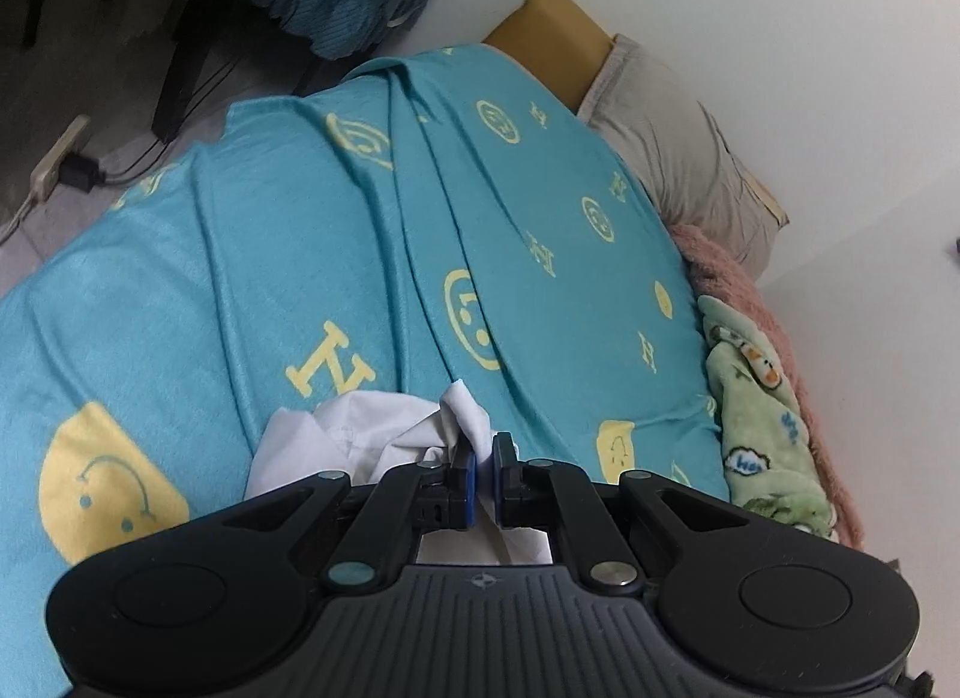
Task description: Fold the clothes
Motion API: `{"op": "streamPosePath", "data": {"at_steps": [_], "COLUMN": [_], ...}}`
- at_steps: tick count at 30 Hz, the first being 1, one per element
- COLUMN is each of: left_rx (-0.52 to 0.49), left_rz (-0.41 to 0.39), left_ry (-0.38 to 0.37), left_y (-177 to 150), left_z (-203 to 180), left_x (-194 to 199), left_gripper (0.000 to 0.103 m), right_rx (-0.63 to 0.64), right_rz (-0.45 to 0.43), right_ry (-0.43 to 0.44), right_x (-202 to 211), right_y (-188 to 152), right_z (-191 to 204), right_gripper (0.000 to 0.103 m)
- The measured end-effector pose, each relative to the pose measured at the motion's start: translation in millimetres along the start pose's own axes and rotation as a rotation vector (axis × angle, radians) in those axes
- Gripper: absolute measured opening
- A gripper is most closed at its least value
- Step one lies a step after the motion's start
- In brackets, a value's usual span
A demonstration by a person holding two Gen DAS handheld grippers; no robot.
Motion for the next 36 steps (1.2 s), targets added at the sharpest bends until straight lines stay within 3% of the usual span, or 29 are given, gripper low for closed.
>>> {"op": "streamPosePath", "data": {"at_steps": [7,12,14,16,18,20,24,26,29,36], "left_rx": [-0.022,-0.079,-0.112,-0.148,-0.205,-0.297,-0.453,-0.479,-0.460,-0.579], "left_rz": [-0.059,-0.029,-0.018,-0.048,-0.085,-0.124,-0.158,-0.117,-0.031,-0.065], "left_ry": [-0.044,-0.027,-0.016,-0.014,-0.010,0.003,0.051,0.082,0.117,0.182], "left_y": [8,12,12,8,0,-12,-39,-48,-55,-65], "left_z": [-3,-6,-9,-13,-18,-26,-37,-36,-30,-37], "left_x": [9,-5,-8,1,11,23,28,15,-7,-12], "left_gripper": [0.006,0.007,0.014,0.035,0.068,0.074,0.076,0.076,0.074,0.074], "right_rx": [0.029,0.068,0.083,0.098,0.114,0.159,0.278,0.338,0.427,0.634], "right_rz": [-0.002,-0.016,-0.021,-0.026,-0.032,-0.021,0.015,0.033,0.061,0.125], "right_ry": [0.050,0.094,0.112,0.130,0.147,0.133,0.073,0.043,-0.002,-0.109], "right_x": [0,1,2,2,3,0,-10,-15,-22,-39], "right_y": [2,0,0,-1,-1,-4,-12,-16,-22,-35], "right_z": [6,17,21,25,29,31,32,33,34,37], "right_gripper": [0.012,0.015,0.037,0.089,0.089,0.089,0.088,0.072,0.060,0.059]}}
Point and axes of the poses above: each gripper's, at about its wrist camera, not at the fingertips, and x roughly against the way its jaws point, z to its left, y to its top, the point moved 3 cm from there along -x, roughly the way its jaws point, and after that the axes turned 15 degrees about y, right-handed, at the moved point
